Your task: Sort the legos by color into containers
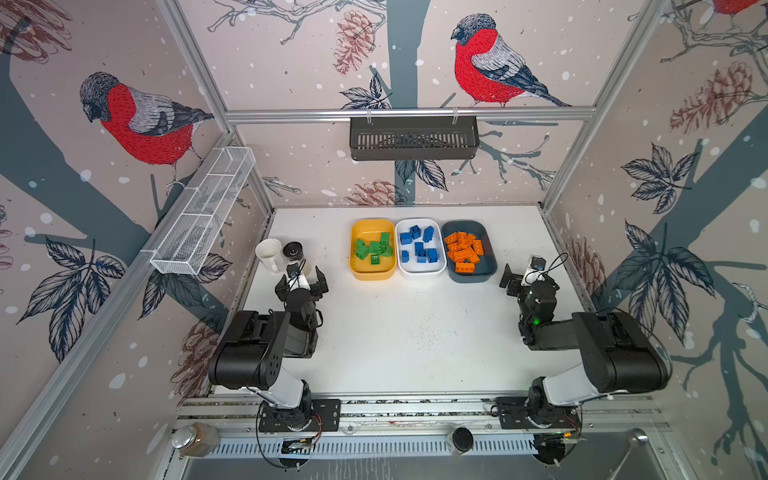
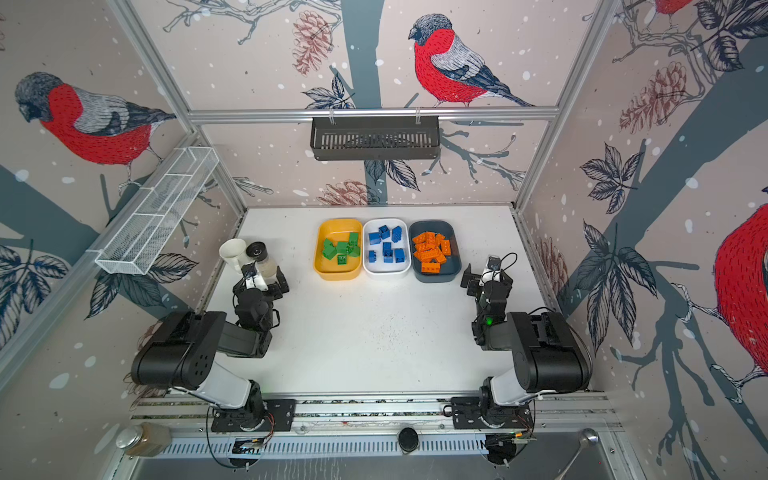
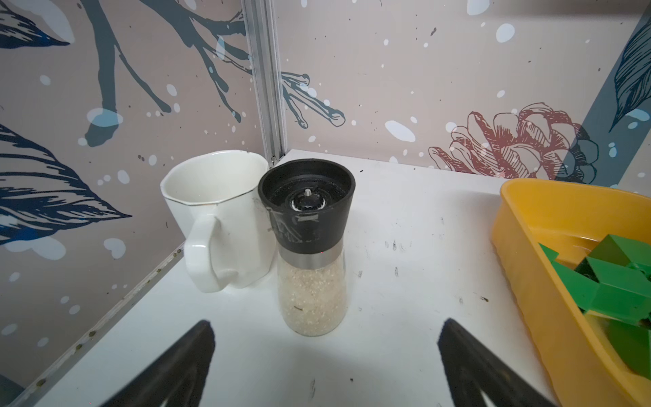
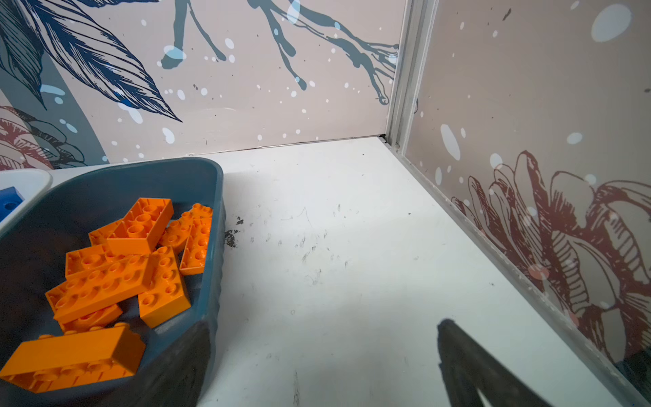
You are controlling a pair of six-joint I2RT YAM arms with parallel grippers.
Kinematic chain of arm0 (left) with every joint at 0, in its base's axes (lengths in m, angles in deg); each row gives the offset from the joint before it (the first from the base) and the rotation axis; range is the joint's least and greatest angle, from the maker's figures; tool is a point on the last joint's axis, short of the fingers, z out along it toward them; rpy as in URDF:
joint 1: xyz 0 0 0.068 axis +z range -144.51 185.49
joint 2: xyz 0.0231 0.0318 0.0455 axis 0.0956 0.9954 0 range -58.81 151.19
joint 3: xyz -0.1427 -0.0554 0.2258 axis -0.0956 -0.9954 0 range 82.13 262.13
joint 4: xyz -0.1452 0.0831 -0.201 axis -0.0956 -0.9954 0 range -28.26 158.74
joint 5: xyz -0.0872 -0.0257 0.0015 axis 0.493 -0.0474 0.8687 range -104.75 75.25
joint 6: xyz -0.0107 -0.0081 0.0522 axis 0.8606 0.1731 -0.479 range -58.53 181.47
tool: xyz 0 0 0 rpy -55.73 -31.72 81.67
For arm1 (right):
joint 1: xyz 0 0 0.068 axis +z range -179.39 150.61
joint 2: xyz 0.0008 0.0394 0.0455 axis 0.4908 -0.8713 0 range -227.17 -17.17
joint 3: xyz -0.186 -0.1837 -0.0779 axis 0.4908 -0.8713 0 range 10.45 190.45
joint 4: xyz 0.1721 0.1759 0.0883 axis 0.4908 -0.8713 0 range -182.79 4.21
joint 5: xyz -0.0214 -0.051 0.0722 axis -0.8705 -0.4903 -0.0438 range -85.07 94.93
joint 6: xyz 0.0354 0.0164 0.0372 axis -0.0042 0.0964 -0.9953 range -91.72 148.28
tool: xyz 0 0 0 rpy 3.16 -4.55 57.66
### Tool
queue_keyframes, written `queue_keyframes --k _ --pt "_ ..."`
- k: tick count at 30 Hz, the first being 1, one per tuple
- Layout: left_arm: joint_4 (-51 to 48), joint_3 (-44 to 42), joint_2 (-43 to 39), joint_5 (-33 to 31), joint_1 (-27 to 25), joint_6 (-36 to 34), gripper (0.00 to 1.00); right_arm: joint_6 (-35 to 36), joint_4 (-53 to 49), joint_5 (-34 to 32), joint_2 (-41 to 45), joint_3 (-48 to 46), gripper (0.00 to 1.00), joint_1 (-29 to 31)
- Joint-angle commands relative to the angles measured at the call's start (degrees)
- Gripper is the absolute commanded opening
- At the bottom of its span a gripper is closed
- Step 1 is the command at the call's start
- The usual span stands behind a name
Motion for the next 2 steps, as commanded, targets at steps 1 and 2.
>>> queue_keyframes --k 1,2 --pt "3.2 0.0 0.0 -0.1 -0.1 -0.5 0.99 0.1 1.6 0.3 0.2 0.0 0.99 0.0" --pt "3.4 0.0 0.1 -0.1 0.0 -0.5 0.99 0.2 1.7 0.2 0.4 -0.2 0.99 0.1"
